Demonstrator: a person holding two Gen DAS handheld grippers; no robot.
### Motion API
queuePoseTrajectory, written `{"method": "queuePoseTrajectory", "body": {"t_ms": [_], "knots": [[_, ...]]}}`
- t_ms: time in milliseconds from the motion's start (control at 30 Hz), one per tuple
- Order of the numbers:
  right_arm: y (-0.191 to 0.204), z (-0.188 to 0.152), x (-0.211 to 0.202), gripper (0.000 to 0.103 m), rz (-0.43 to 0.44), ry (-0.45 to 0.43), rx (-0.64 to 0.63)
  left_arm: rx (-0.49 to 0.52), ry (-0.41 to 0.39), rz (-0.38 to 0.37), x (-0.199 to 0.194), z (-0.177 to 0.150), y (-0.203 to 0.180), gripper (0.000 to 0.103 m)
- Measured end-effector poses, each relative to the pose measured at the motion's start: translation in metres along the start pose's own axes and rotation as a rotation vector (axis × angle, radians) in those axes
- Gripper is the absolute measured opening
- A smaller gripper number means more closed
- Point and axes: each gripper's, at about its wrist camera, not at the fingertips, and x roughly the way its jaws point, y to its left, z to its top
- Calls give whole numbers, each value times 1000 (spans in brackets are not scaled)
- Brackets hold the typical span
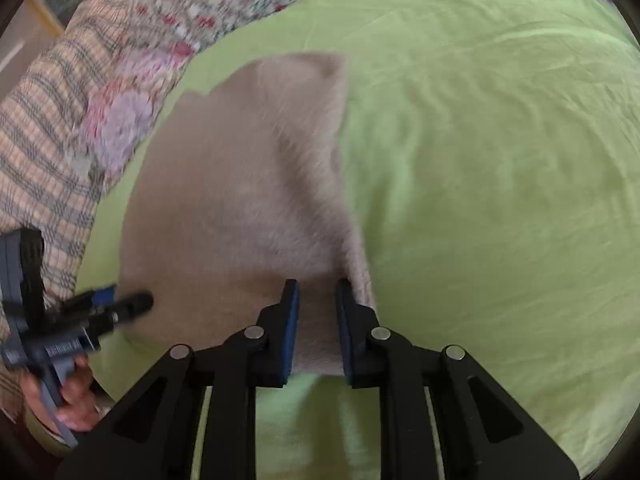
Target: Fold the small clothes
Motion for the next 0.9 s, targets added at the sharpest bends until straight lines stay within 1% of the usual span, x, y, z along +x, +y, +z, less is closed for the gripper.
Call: {"method": "queuePoseTrajectory", "body": {"t_ms": [33,100,167,200,233,300,333,367,400,500,633,733,767,900], "knots": [[1,1,-5,21,-5,-8,-7,7,-10,17,-5,-2,1,73],[2,0,-16,23,-24,-21,-4,29,-31,79,-17,-7,2,73],[8,-4,-29,23,9,-40,-3,44,-47,137,-27,-11,2,74],[11,-5,-33,23,23,-49,-8,45,-49,154,-31,-13,3,76],[16,-7,-39,25,34,-60,-23,47,-48,158,-33,-14,2,79],[24,-9,-44,35,42,-67,-58,50,-47,171,-39,-19,1,80],[30,-12,-48,46,43,-73,-84,51,-47,183,-43,-21,1,80],[35,-15,-50,53,42,-80,-100,58,-50,199,-47,-25,0,80],[39,-19,-54,54,40,-92,-121,64,-51,206,-47,-26,-1,82],[49,-29,-60,57,55,-96,-173,86,-50,239,-53,-35,-5,82],[63,-47,-62,73,57,-82,-250,113,-38,265,-58,-47,-10,84],[70,-55,-59,76,37,-63,-310,134,-37,292,-59,-50,-13,84],[72,-57,-59,78,30,-58,-319,138,-37,297,-59,-50,-13,84],[73,-58,-55,80,12,-58,-332,143,-62,311,-63,-46,-16,84]]}}
